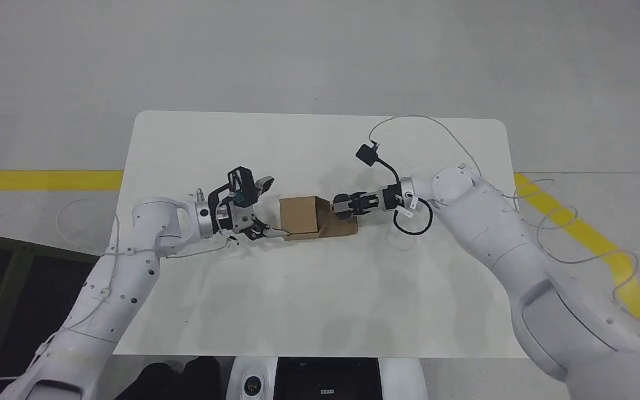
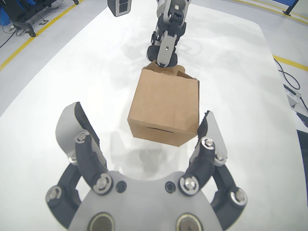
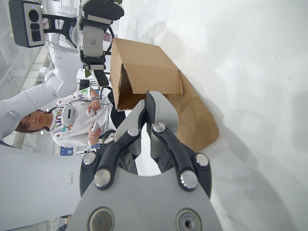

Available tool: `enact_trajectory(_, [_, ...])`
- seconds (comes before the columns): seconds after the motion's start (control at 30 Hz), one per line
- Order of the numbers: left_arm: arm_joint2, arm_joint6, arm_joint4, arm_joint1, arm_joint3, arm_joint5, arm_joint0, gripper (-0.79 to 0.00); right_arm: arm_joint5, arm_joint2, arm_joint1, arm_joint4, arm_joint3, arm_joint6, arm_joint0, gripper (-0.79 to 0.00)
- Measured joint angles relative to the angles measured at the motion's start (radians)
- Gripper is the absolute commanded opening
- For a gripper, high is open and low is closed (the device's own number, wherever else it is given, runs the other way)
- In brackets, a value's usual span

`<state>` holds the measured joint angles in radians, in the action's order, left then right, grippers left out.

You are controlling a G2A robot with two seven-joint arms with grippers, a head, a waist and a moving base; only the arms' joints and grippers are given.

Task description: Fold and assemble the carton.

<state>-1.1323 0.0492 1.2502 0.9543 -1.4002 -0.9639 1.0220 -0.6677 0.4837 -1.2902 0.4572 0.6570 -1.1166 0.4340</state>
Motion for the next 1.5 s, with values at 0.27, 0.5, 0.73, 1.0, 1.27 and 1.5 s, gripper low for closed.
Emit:
enact_trajectory(0.27, [0.012, 0.043, -0.028, 0.004, 0.026, -0.033, 0.017, 0.0, 0.155, 0.047, 0.03, -0.005, 0.041, -0.022, 0.043, -0.785])
enact_trajectory(0.5, [0.041, 0.099, 0.019, 0.013, 0.034, -0.011, 0.022, 0.0, 0.183, 0.076, 0.046, -0.05, 0.097, -0.006, 0.071, -0.785])
enact_trajectory(0.73, [0.068, 0.131, 0.057, 0.021, 0.052, -0.006, 0.009, 0.0, 0.193, 0.083, 0.034, -0.093, 0.12, 0.04, 0.076, -0.785])
enact_trajectory(1.0, [0.089, 0.143, 0.067, 0.03, 0.067, 0.003, -0.007, 0.0, 0.194, 0.066, 0.0, -0.112, 0.112, 0.019, 0.054, -0.785])
enact_trajectory(1.27, [0.095, 0.143, 0.064, 0.035, 0.072, 0.002, -0.014, 0.0, 0.181, 0.038, -0.049, -0.108, 0.091, 0.002, 0.041, -0.785])
enact_trajectory(1.5, [0.091, 0.138, 0.066, 0.036, 0.065, 0.007, -0.013, 0.0, 0.175, 0.023, -0.088, -0.097, 0.048, -0.009, 0.033, -0.785])
